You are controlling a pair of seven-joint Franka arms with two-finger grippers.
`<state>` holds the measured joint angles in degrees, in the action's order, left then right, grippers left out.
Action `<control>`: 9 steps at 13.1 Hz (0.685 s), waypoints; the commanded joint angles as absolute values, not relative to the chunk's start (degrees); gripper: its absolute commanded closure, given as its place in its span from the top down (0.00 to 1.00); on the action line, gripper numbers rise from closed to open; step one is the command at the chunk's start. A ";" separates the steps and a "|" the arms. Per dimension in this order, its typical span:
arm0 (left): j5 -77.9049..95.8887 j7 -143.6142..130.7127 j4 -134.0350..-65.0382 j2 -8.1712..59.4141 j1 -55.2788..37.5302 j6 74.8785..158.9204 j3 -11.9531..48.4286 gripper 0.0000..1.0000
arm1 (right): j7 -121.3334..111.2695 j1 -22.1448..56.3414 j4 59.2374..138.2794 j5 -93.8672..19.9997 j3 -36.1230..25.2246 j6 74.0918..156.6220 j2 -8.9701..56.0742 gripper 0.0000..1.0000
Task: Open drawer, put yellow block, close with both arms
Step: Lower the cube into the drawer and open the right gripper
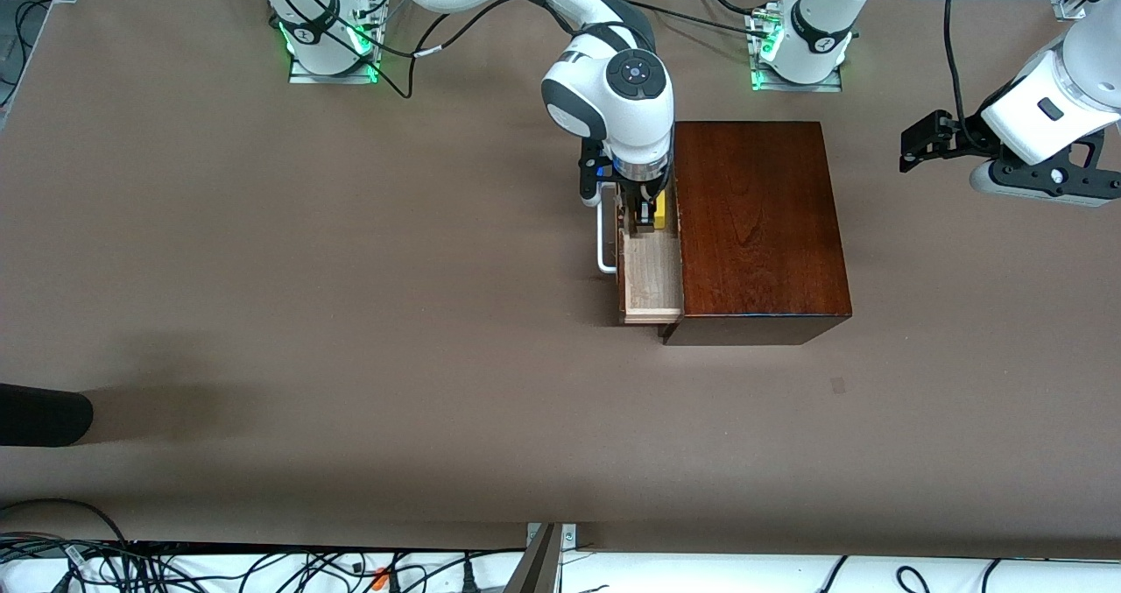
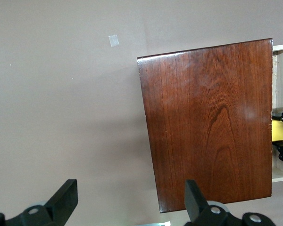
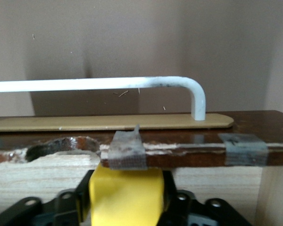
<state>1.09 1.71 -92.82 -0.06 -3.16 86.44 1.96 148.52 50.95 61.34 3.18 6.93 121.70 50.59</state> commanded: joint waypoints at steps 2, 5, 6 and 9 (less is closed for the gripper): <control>1.58 3.16 -92.02 0.00 -3.08 86.22 1.93 1.00 | 149.68 51.59 58.97 3.96 6.15 119.46 51.15 1.00; 1.58 3.16 -91.93 0.00 -3.08 86.22 1.93 1.00 | 149.06 49.58 58.89 3.17 7.20 113.40 47.48 1.00; 1.58 3.43 -92.02 0.00 -3.08 86.13 1.93 1.00 | 148.63 49.05 58.89 1.68 7.21 111.20 45.46 1.00; 1.58 4.22 -92.02 0.00 -2.99 84.64 1.93 1.00 | 145.04 46.07 58.89 -2.19 7.12 105.76 40.45 1.00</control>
<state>1.09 2.55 -92.81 -0.06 -3.15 86.05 1.95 147.69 48.03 57.88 -0.01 6.69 109.36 43.96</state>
